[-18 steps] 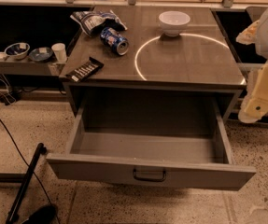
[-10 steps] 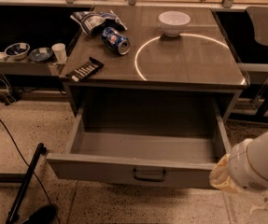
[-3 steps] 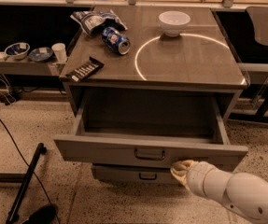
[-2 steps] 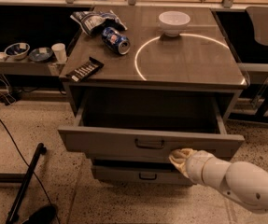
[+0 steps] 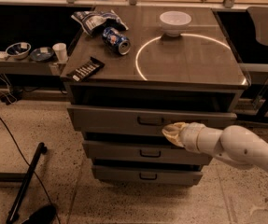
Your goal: Close top drawer
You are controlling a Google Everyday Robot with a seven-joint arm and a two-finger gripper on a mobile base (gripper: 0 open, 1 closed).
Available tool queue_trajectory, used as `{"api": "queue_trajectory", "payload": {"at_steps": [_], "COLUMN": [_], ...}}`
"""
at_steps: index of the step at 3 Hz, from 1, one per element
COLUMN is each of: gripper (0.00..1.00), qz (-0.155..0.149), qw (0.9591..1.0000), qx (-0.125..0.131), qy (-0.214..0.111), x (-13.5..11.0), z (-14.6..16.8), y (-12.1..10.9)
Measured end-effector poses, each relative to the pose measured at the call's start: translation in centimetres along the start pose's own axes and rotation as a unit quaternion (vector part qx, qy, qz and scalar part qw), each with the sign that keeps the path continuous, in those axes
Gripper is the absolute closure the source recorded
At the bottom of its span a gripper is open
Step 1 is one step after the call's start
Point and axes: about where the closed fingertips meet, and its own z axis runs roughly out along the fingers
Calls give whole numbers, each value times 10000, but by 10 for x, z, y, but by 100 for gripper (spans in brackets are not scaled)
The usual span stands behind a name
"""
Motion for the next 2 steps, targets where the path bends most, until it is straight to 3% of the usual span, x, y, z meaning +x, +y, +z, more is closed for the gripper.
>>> {"api": "queue_trajectory", "payload": {"at_steps": [1,2], "gripper": [100,100], "qz": [-25,-139], "qw": [9987,9980], "qx": [-461,-594], "qy": [-206,-181], "x": [-7,-2], "z": [17,8], "y": [-20,-14]}}
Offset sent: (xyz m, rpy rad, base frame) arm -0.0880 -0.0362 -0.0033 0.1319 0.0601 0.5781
